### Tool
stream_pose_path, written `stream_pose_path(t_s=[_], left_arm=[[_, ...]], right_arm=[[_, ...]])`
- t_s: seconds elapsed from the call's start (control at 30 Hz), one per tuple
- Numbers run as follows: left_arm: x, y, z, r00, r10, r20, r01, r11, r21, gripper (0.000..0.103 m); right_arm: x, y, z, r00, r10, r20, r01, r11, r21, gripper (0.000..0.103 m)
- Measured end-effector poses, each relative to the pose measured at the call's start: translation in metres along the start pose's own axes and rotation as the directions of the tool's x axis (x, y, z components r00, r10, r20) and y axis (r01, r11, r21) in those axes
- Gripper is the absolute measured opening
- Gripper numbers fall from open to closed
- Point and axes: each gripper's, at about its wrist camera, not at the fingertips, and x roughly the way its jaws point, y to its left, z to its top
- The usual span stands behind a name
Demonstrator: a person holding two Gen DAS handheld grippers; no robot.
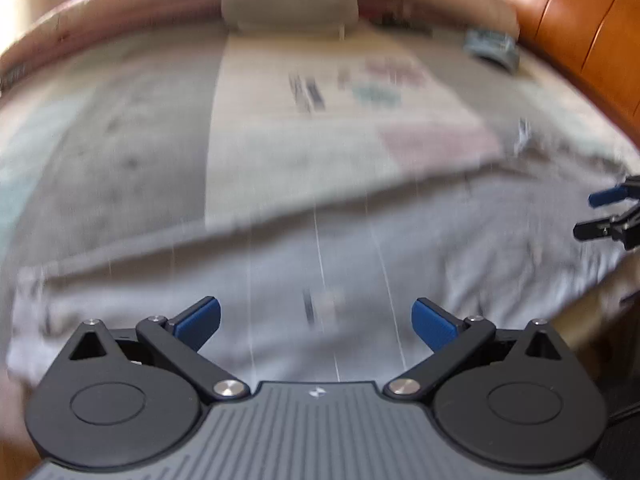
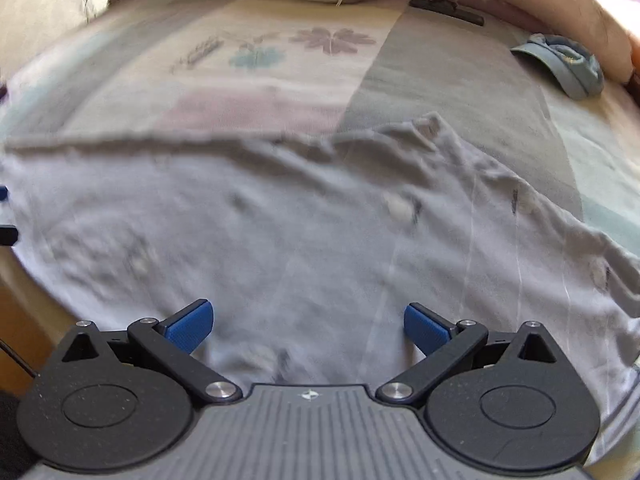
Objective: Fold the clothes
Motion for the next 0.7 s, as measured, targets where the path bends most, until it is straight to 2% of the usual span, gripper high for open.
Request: stream_pose_path(t_s=[0.1, 0.23, 0.33, 0.53, 0.7], left_arm=[[0.01, 0.007, 0.004, 1.0, 0.028, -0.001, -0.028, 1.0, -0.014, 0.101], [0.014, 0.015, -0.019, 0.998, 0.011, -0.055, -0.015, 0.997, -0.081, 0.101], [0.012, 0.025, -0.029, 0.998, 0.002, -0.058, -0.008, 0.994, -0.106, 0.102], [0.017, 0.06, -0.019, 0.999, 0.005, -0.051, -0.014, 0.986, -0.169, 0.102], [0.021, 0.09, -0.011, 0.999, 0.008, -0.046, -0.018, 0.975, -0.22, 0.102]], right_arm=[[-0.003, 0.011, 0.021, 0.998, 0.009, 0.057, -0.007, 0.999, -0.035, 0.103], [0.015, 0.036, 0.039, 0.998, 0.016, 0.059, -0.01, 0.994, -0.106, 0.103], [0.033, 0.051, 0.034, 0.999, 0.033, 0.004, -0.032, 0.991, -0.133, 0.103], [0.041, 0.062, 0.02, 1.0, 0.02, -0.023, -0.023, 0.99, -0.138, 0.103], [0.044, 0.065, 0.021, 0.999, 0.012, -0.043, -0.017, 0.991, -0.135, 0.103]])
